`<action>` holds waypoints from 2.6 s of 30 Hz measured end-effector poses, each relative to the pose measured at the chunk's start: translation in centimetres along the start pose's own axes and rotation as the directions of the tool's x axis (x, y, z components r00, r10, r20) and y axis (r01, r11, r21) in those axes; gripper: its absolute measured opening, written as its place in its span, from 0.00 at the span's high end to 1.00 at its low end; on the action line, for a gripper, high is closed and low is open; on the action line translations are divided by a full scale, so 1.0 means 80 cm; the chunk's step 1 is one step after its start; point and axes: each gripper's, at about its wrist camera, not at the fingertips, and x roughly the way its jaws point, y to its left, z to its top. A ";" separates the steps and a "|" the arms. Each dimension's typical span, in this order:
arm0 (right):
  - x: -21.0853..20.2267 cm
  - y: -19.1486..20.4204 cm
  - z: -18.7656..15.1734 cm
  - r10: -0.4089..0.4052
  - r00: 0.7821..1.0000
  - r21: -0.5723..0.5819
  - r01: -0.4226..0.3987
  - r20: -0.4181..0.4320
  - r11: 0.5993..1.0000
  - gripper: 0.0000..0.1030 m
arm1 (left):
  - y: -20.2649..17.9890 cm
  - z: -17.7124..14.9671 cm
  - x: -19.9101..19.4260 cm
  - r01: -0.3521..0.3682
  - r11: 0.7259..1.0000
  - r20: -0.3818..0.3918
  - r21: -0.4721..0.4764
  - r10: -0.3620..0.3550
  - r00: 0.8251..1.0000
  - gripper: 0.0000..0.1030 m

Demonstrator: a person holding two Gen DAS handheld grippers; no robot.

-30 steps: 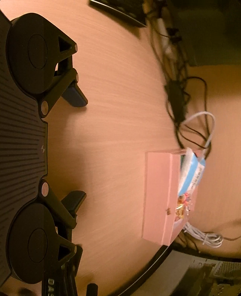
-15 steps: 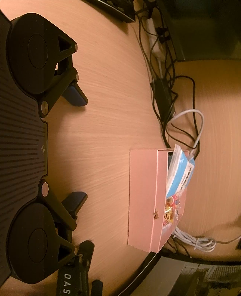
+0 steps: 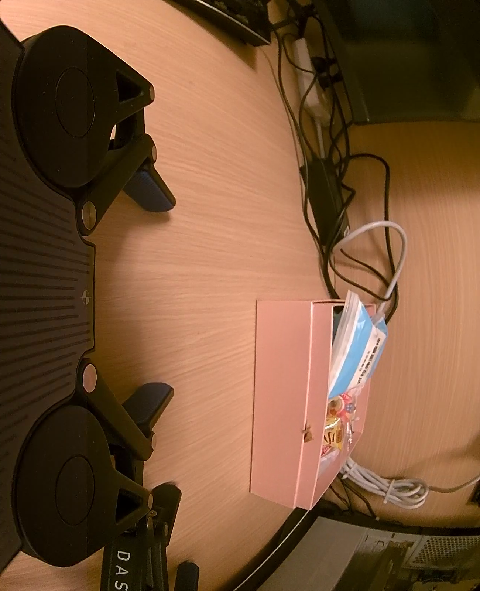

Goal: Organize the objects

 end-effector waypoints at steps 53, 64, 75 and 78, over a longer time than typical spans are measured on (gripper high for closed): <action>0.001 0.000 0.000 0.000 1.000 0.000 0.000 0.000 1.000 0.00 | -0.004 0.000 -0.003 -0.054 0.998 -0.001 -0.038 0.054 0.999 0.01; 0.001 0.000 0.000 0.000 1.000 0.000 0.000 0.000 1.000 0.00 | -0.004 0.000 -0.003 -0.054 0.998 -0.001 -0.038 0.054 0.999 0.01; 0.001 0.000 0.000 0.000 1.000 0.000 0.000 0.000 1.000 0.00 | -0.004 0.000 -0.003 -0.053 0.998 -0.001 -0.037 0.053 0.999 0.01; 0.001 0.000 0.000 0.000 1.000 0.000 0.000 0.000 1.000 0.00 | -0.003 -0.001 -0.003 -0.053 0.998 -0.001 -0.037 0.053 0.999 0.01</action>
